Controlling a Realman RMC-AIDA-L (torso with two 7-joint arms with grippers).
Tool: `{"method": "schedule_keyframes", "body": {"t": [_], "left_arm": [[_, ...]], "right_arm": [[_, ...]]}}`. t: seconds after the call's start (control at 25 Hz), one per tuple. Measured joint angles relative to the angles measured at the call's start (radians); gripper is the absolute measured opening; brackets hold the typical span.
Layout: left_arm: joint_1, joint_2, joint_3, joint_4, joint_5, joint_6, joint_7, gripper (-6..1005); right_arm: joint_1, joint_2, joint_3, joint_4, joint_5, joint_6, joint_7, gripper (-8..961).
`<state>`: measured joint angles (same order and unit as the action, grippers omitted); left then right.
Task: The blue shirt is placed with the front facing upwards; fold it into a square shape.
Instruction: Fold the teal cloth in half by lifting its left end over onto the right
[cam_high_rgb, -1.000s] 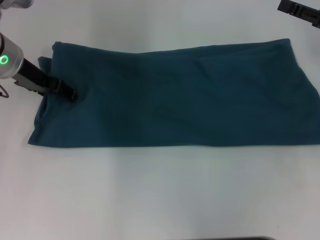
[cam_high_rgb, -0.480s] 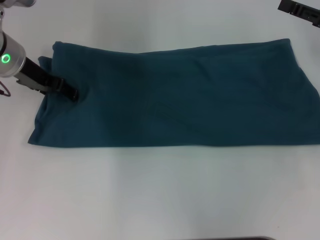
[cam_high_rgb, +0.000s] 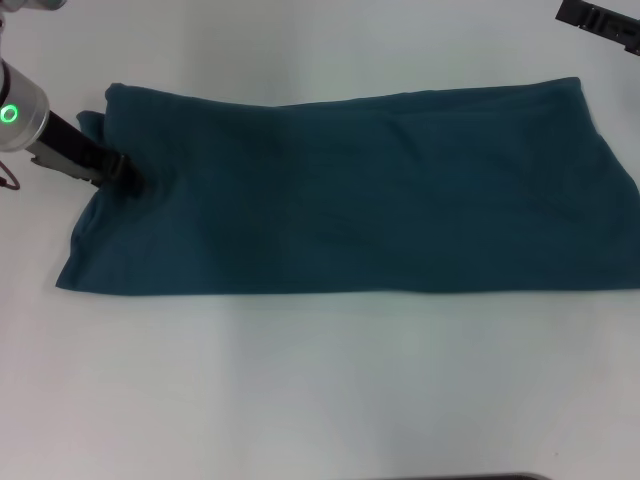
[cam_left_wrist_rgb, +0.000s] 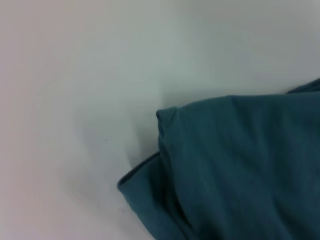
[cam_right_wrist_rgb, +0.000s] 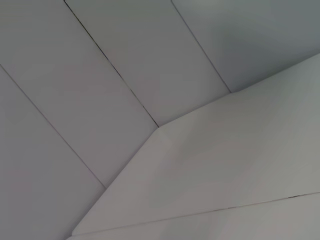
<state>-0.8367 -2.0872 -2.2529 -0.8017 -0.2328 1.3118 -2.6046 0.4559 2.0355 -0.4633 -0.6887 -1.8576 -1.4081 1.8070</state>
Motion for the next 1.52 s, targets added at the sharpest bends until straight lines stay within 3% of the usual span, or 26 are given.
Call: {"method": "schedule_keyframes", "body": {"t": [0.2,0.28,0.52,0.8,1.52], "left_arm": [[0.000,0.000,-0.003,-0.001,0.000,-0.001,0.000,497],[0.000,0.000,-0.003,0.000,0.000,-0.002,0.000,259],[-0.001,0.000,-0.002,0.000,0.001,-0.003,0.000,71],[0.006,0.006,0.003,-0.015,0.009,0.004,0.001,61],[0.087,0.099,-0.003,-0.040,0.010,0.031,0.017,59]], "right_arm": [[-0.001,0.000,0.000,0.000,0.000,0.000,0.000,710],[-0.001,0.000,0.000,0.000,0.000,-0.001,0.000,710],[-0.004,0.000,0.000,0.000,0.006,-0.002,0.000,710],[-0.006,0.000,0.000,-0.001,0.009,-0.002,0.000,711],[0.003,0.010,0.000,0.001,0.009,0.006,-0.005,711]]}}
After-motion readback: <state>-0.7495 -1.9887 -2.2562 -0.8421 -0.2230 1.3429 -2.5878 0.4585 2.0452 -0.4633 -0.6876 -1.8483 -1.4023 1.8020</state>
